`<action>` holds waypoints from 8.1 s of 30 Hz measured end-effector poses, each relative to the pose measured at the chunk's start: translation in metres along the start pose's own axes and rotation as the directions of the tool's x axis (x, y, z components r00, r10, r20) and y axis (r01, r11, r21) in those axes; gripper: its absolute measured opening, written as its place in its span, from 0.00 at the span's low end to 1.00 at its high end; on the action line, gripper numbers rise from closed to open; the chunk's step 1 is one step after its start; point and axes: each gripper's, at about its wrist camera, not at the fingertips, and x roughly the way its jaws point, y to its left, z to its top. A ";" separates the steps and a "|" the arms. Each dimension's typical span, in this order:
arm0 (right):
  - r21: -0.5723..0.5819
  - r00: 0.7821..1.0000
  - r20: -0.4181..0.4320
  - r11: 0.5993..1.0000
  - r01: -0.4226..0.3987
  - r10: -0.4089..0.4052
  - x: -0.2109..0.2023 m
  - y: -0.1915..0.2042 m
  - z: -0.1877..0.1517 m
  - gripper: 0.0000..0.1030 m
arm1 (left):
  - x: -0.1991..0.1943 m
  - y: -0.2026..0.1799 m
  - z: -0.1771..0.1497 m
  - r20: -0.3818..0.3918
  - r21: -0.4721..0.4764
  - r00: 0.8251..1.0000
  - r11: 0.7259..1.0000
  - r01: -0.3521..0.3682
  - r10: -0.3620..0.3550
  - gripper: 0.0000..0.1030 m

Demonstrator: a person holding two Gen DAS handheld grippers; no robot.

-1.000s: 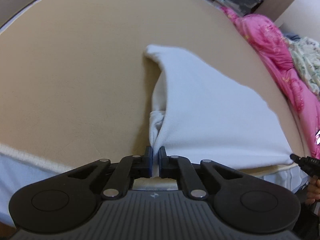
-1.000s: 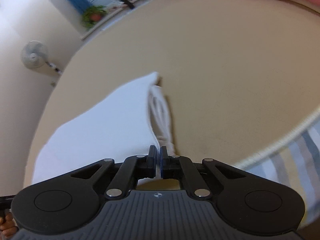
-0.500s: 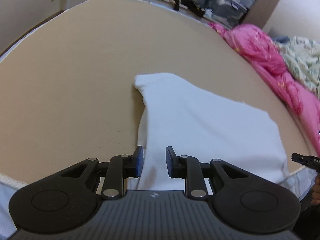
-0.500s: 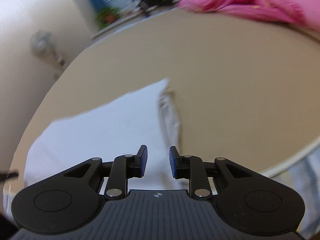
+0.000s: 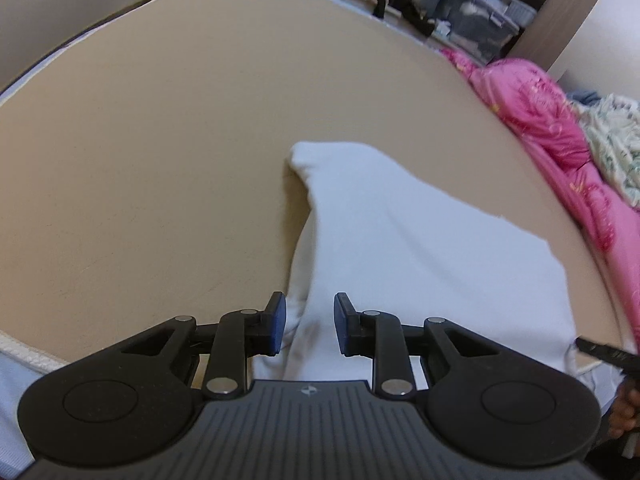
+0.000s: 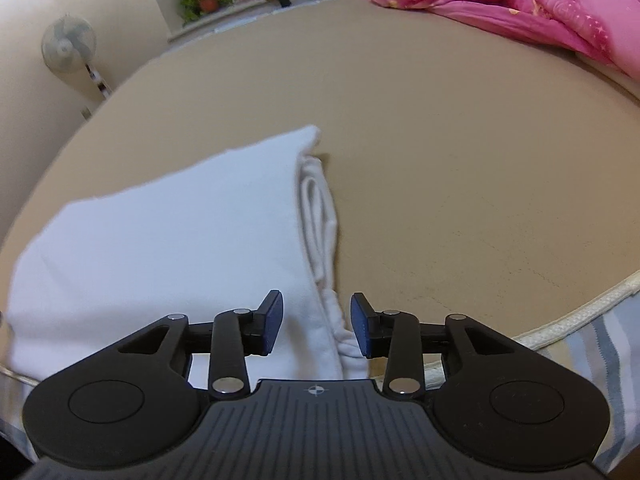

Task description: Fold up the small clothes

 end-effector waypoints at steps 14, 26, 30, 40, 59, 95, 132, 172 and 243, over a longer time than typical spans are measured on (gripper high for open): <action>-0.067 0.989 -0.088 0.991 0.116 -0.122 0.009 0.004 -0.008 0.44 | 0.024 0.000 -0.001 -0.104 0.071 0.983 0.987 -0.145 0.152 0.37; -0.134 0.966 0.233 0.980 0.144 -0.110 -0.050 0.038 -0.010 0.38 | -0.045 0.024 0.009 0.075 -0.093 0.975 0.975 -0.202 0.209 0.38; -0.159 0.958 0.286 0.986 0.051 -0.003 -0.049 0.068 -0.020 0.08 | -0.076 0.030 0.013 0.115 -0.120 0.966 0.968 -0.219 0.233 0.38; -0.306 0.948 0.174 0.929 -0.207 0.268 -0.022 0.238 -0.072 0.23 | -0.128 0.046 0.014 0.124 -0.088 0.957 0.964 -0.251 0.260 0.41; -0.573 0.949 -0.065 0.767 -0.289 0.308 0.046 0.375 -0.125 0.15 | -0.095 0.095 0.024 0.046 -0.194 0.977 0.961 -0.196 0.208 0.41; 0.413 0.998 0.025 0.910 0.044 -0.060 -0.026 -0.039 -0.005 0.42 | -0.029 -0.132 -0.034 0.059 0.364 0.998 0.931 -0.030 0.010 0.42; 0.280 0.978 -0.052 0.943 -0.179 0.201 0.048 -0.042 0.075 0.43 | 0.168 -0.257 -0.031 -0.213 0.012 0.946 0.968 0.251 -0.243 0.66; 0.069 0.922 -0.143 0.933 -0.352 0.359 0.064 0.131 0.061 0.09 | 0.046 -0.056 -0.001 -0.142 0.127 0.990 0.992 0.020 -0.002 0.34; -0.189 0.992 0.116 0.982 -0.027 0.050 -0.051 0.197 -0.012 0.99 | -0.066 -0.133 -0.101 0.217 0.278 0.957 0.928 -0.248 0.191 1.00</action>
